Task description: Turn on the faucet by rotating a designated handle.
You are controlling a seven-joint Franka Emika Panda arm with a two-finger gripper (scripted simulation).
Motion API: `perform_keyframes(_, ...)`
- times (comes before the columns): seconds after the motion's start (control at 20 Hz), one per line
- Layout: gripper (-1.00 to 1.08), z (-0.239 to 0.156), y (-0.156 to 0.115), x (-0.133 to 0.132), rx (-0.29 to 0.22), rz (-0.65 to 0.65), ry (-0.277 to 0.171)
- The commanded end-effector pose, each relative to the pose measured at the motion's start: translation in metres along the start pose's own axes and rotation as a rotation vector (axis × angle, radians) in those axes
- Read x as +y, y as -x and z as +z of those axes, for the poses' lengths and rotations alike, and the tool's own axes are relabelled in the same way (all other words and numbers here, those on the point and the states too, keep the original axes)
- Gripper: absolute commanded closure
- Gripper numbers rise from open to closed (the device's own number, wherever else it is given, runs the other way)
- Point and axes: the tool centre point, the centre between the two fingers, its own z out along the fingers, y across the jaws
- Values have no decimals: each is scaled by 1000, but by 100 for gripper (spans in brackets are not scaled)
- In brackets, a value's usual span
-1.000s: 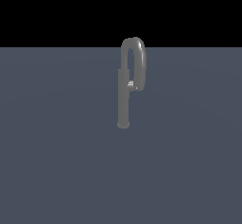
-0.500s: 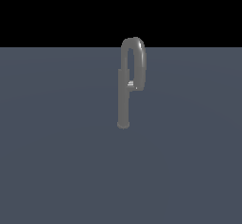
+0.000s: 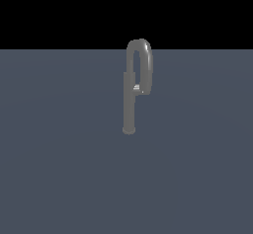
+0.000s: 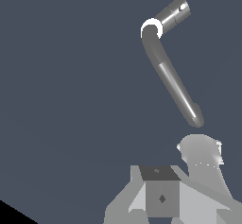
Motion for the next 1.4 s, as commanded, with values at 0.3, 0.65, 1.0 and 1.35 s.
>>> perform_keyframes(0.3,108,4,-53,2,-151,134,-133)
perform_keyframes(0.65,108,15,-99,10,-289,255,-254)
perform_keyframes(1.0,108,36,-147,22,-444,392,-391)
perform_keyframes(1.35,108,65,-189,37,-597,530,-528)
